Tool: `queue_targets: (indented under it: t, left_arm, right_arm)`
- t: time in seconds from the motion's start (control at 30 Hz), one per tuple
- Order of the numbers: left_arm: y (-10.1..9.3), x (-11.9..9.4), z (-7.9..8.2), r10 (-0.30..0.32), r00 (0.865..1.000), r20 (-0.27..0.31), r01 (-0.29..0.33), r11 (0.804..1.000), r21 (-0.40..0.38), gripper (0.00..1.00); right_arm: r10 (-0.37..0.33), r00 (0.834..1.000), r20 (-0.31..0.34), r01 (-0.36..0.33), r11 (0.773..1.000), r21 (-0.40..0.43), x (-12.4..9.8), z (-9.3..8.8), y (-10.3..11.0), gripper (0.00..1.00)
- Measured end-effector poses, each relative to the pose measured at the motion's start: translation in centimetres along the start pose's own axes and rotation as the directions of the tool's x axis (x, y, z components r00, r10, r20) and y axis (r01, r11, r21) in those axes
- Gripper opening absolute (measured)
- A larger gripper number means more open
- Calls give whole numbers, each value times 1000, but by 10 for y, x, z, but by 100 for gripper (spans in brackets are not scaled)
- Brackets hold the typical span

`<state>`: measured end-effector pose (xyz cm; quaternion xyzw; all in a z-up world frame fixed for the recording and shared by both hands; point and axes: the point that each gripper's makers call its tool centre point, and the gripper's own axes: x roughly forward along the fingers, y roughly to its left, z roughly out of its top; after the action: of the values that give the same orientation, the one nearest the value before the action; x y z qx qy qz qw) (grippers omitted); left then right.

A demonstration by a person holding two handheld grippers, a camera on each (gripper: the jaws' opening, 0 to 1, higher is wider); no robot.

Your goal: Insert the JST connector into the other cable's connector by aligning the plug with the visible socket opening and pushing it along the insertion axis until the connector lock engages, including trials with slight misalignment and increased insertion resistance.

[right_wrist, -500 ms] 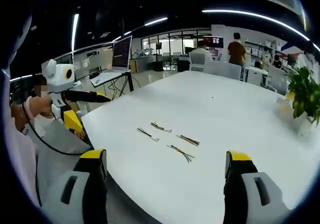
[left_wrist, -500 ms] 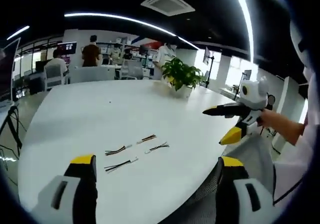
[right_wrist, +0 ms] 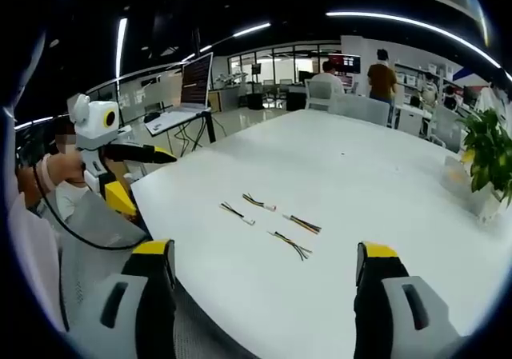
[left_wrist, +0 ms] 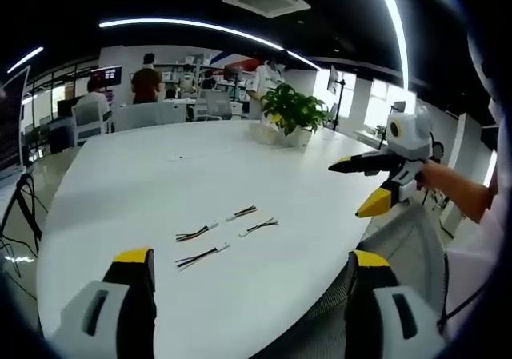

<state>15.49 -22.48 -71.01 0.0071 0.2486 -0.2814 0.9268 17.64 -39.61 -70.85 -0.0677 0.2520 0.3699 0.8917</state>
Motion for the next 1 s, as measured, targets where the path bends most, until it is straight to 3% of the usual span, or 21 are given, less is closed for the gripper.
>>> queue_targets:
  t: [0.33,0.5,0.7,0.9,1.0]
  left_arm:
    - [0,-2,4,-12,1000,-1,12,1000,20,98]
    - [10,-3,-5,21,998,-62,-16,996,91,98]
    - [9,-2,2,6,1000,-28,-5,999,43,98]
    - [11,4,7,9,999,-32,-7,997,72,97]
    - [18,7,9,55,998,-43,-50,992,112,97]
  right_arm:
    - [15,1000,-11,-16,999,-28,7,5,-1,89]
    - [29,999,-31,-30,999,-33,12,3,1,89]
    - [34,999,-38,-36,999,-39,15,3,1,86]
    - [50,998,-38,-51,998,-39,19,6,0,84]
    - [56,998,-30,-57,998,-33,21,9,-2,82]
